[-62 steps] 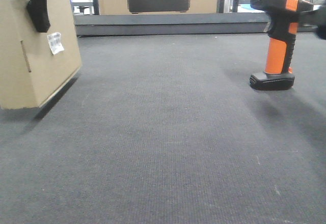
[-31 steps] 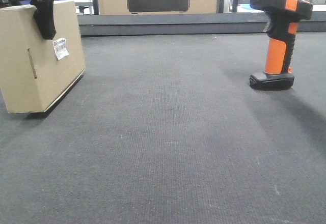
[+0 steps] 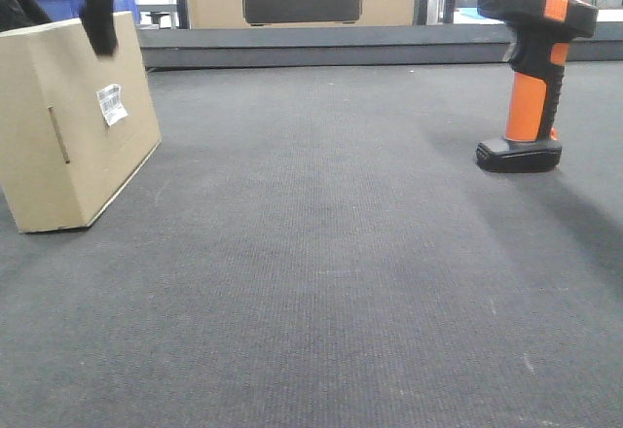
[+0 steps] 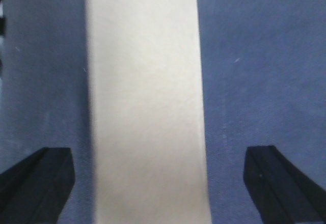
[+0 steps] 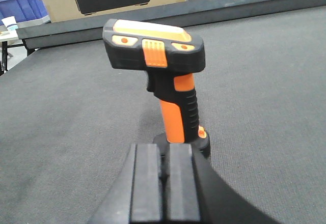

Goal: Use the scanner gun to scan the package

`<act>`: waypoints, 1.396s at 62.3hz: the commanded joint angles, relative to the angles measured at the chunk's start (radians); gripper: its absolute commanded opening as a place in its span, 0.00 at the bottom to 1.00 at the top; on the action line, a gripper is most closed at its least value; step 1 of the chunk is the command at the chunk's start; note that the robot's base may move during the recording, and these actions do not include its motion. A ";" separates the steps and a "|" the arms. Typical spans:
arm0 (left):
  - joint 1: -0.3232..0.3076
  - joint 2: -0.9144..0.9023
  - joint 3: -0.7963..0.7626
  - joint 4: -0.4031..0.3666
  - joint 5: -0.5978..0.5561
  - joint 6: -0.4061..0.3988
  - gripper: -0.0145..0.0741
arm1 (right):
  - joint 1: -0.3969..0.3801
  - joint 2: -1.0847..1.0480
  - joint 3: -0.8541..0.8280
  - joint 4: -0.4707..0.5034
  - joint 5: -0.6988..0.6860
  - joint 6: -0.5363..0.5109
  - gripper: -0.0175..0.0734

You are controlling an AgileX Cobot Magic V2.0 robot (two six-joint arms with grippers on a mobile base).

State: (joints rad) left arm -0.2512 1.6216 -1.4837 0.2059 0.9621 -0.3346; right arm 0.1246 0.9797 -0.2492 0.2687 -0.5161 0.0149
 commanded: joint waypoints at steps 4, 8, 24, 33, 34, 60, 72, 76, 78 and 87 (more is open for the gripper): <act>-0.002 -0.132 -0.004 0.005 0.022 -0.023 0.74 | -0.001 -0.008 0.001 -0.007 -0.014 -0.002 0.01; -0.002 -0.183 0.010 0.007 0.012 -0.039 0.66 | -0.001 -0.008 0.001 -0.009 -0.014 -0.002 0.01; -0.002 -0.387 0.234 0.037 -0.138 -0.095 0.04 | -0.001 -0.073 0.001 -0.015 0.041 -0.002 0.01; 0.000 -0.514 0.435 0.066 -0.268 -0.138 0.04 | -0.001 -0.177 0.001 -0.015 0.149 -0.002 0.01; 0.002 -0.535 0.469 0.071 -0.296 -0.149 0.04 | -0.001 -0.190 0.003 -0.015 0.159 -0.004 0.01; 0.172 -1.094 1.096 0.087 -0.749 -0.168 0.04 | -0.001 -0.480 0.136 -0.024 0.297 -0.015 0.01; 0.175 -1.405 1.226 0.146 -0.781 -0.166 0.04 | -0.001 -0.637 0.136 -0.080 0.435 -0.015 0.01; 0.175 -1.499 1.235 0.182 -0.756 -0.167 0.04 | -0.001 -0.684 0.131 -0.084 0.470 -0.015 0.01; 0.175 -1.540 1.235 0.200 -0.736 -0.167 0.04 | -0.001 -0.706 0.131 -0.084 0.475 -0.015 0.01; 0.175 -1.622 1.235 0.254 -0.678 -0.167 0.04 | -0.001 -0.791 0.122 -0.084 0.479 -0.015 0.01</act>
State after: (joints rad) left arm -0.0785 0.0185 -0.2509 0.4337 0.2653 -0.4983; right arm 0.1246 0.2237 -0.1167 0.1971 -0.0297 0.0098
